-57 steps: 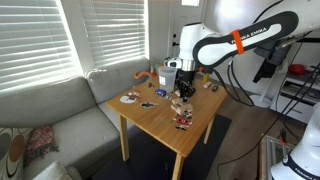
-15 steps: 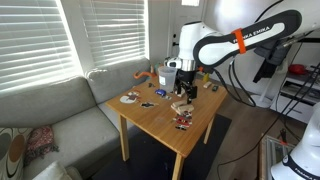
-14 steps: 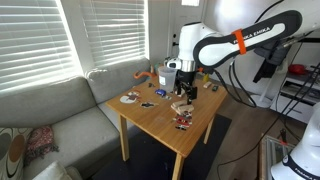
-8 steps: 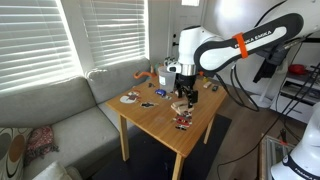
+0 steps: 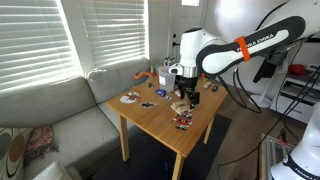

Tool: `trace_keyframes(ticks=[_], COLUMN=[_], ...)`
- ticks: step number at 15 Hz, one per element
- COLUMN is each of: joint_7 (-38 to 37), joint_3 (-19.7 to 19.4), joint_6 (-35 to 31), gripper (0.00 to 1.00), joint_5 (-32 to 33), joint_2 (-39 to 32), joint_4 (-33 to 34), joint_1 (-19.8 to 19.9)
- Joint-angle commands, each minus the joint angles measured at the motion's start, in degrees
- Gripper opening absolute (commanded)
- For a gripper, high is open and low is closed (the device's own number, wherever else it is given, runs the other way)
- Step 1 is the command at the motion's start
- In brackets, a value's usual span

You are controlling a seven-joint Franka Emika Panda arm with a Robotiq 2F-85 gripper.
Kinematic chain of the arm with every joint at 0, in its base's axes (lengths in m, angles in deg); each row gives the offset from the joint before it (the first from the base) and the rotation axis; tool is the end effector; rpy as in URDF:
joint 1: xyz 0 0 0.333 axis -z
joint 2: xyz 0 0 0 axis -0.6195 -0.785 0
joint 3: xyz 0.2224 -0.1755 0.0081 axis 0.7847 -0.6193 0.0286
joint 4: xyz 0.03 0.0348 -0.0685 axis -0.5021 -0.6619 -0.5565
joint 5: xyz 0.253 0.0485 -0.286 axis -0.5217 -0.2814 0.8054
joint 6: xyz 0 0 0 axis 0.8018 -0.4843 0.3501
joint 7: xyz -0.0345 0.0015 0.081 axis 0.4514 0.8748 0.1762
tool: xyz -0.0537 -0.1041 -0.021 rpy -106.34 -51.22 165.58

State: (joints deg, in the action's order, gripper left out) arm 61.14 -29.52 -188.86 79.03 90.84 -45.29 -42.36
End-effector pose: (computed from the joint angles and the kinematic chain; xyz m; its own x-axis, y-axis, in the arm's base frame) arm 0.5153 0.0705 0.3779 0.5692 0.8183 -0.0802 0.8220 -0.5686 0.0332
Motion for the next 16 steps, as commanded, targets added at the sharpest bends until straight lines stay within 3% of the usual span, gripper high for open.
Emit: trace_keyframes(ticks=[1,16], joint_7=[-1.7,-3.57], joint_3=[-0.1,-0.56], joint_6=[-1.09,-1.91], gripper=[1.0,1.0], joint_5=[1.94,4.67], joint_2=[1.62,1.75], joint_4=[-1.95,-2.78], joint_1=[-0.21,0.13])
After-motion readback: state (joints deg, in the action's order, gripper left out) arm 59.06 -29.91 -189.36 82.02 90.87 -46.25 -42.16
